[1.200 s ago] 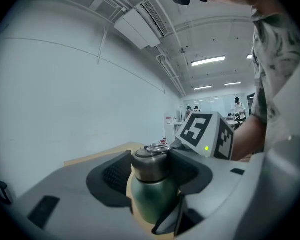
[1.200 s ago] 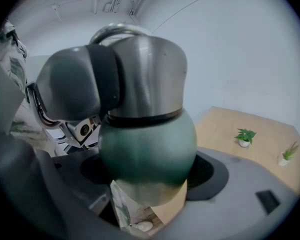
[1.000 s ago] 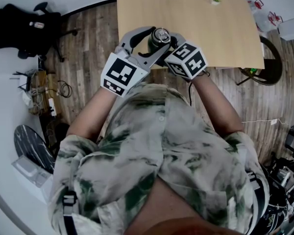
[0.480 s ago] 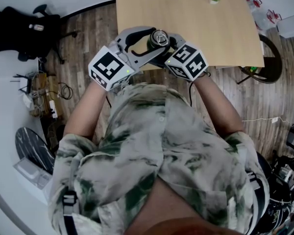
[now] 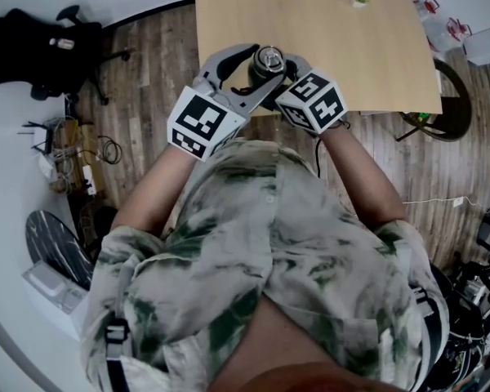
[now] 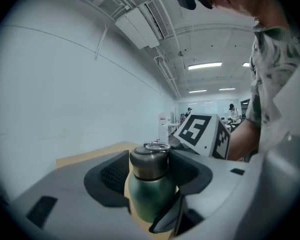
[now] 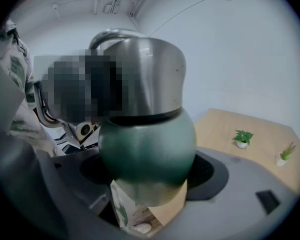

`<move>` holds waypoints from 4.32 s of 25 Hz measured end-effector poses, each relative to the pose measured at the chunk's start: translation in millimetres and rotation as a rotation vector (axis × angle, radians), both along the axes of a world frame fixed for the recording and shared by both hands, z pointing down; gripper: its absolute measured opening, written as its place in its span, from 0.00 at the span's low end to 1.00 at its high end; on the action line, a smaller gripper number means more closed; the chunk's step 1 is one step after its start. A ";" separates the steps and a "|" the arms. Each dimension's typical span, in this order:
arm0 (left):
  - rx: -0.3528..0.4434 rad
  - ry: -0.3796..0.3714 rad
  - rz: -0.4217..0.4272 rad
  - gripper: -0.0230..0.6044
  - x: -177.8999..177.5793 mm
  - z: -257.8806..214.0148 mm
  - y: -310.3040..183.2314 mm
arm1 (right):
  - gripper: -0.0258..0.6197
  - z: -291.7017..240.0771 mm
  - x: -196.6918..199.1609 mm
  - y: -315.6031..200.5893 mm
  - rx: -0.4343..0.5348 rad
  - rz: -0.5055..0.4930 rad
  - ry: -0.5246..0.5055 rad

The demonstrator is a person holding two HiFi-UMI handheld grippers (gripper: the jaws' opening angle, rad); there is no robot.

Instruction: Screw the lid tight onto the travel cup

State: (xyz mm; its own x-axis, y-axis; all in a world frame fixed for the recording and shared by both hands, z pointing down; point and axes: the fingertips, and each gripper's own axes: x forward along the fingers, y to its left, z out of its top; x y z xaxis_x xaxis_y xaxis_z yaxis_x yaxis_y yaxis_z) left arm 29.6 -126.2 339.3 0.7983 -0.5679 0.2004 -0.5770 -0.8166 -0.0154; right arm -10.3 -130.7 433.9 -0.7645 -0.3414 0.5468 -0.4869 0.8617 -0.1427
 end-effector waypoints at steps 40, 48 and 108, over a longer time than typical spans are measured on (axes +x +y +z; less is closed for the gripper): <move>-0.017 -0.004 0.254 0.42 -21.4 5.2 -23.8 | 0.67 10.0 -3.6 -26.7 0.020 0.001 -0.004; -0.021 0.015 0.150 0.39 -50.9 -3.5 -42.7 | 0.67 14.0 15.2 -35.2 0.008 0.061 -0.008; -0.373 -0.076 -0.187 0.07 -104.5 108.7 17.1 | 0.67 -1.6 44.6 -1.3 0.063 0.096 -0.026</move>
